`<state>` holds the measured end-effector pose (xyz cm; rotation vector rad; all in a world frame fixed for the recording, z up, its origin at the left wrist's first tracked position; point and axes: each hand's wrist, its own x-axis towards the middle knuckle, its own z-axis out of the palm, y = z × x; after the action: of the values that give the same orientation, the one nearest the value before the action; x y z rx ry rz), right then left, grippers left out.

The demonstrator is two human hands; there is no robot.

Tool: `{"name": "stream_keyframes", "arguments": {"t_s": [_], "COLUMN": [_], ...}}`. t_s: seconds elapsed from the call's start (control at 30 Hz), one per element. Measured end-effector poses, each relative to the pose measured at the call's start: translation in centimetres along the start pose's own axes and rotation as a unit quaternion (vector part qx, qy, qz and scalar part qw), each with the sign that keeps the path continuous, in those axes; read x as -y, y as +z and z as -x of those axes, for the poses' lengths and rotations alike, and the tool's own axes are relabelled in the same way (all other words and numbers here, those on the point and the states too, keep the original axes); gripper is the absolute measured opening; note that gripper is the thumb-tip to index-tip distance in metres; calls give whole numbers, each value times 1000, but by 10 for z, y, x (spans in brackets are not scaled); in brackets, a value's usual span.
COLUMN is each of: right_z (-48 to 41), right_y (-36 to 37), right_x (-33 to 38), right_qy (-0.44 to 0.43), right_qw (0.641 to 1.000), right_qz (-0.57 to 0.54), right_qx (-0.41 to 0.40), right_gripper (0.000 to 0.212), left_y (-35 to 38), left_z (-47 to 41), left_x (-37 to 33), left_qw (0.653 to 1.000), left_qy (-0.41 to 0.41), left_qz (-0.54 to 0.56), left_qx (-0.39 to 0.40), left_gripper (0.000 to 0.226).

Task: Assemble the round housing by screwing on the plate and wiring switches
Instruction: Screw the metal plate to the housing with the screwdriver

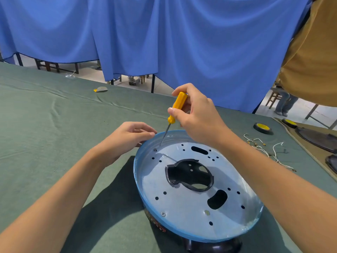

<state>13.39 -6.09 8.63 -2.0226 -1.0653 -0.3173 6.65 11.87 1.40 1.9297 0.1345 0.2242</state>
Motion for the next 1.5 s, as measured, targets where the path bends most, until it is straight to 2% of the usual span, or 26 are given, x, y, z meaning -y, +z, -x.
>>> {"name": "stream_keyframes", "arguments": {"t_s": [0.13, 0.6, 0.83, 0.93, 1.03, 1.13, 1.23, 1.33, 1.4, 1.5], "right_z": [-2, -5, -10, -14, -16, -19, -24, -28, -30, -32], "right_y": [6, 9, 4, 2, 0, -1, 3, 8, 8, 4], "right_x": [3, 3, 13, 16, 18, 23, 28, 27, 29, 38], "right_qy": [-24, -27, -53, -56, -47, -45, -29, 30, 65, 42], "right_qw": [999, 997, 989, 981, 977, 976, 971, 963, 959, 940], "right_qz": [25, 40, 46, 53, 62, 104, 179, 235, 243, 294], "right_qx": [8, 62, 134, 179, 200, 185, 157, 132, 127, 167], "right_gripper": [25, 26, 22, 24, 24, 16, 22, 16, 26, 42], "left_y": [-2, 0, -1, -3, -1, 1, 2, 3, 4, 5], "left_z": [4, 5, 5, 3, -4, -7, -7, -7, -7, -7], "left_x": [-3, -5, -8, -12, -18, -23, -23, -21, -20, -19], "left_qw": [998, 991, 982, 973, 952, 941, 942, 944, 947, 949], "left_qy": [57, 86, 68, 57, 39, 32, 37, 53, 61, 59], "left_qz": [-25, -105, -175, -226, -302, -331, -331, -324, -316, -311], "left_qx": [-17, -19, -13, 9, 41, 55, 50, 23, 15, 16], "left_gripper": [15, 25, 17, 24, 11, 8, 9, 4, 4, 5]}}
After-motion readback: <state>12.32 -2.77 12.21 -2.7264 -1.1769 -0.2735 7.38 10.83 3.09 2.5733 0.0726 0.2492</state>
